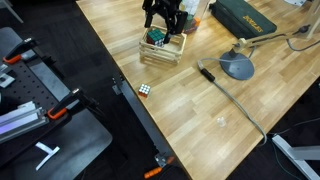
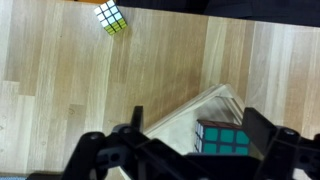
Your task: Remove the Rubik's cube from the wooden box and put it on the table
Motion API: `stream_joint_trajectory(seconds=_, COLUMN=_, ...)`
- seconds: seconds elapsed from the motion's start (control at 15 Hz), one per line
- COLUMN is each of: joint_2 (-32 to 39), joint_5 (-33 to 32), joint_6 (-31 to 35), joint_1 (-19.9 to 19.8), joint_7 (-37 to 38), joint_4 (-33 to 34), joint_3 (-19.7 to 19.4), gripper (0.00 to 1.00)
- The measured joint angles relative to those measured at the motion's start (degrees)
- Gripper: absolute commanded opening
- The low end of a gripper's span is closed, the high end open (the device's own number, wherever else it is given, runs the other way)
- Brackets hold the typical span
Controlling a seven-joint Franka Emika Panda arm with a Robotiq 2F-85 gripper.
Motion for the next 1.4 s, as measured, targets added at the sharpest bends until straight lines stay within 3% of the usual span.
stream_joint_trajectory(seconds=0.73, joint_2=3.91, joint_5=0.59, joint_6=0.81, joint_1=0.71, joint_7=0.07, joint_4=2.98, joint_3=3.99, gripper=1.00)
stream_joint_trajectory(seconds=1.4, joint_2=7.71, joint_5=2.79, joint_6=0.89, joint_1=0.34, joint_7=0.01, joint_4=6.98, joint_3=4.33, gripper=1.00)
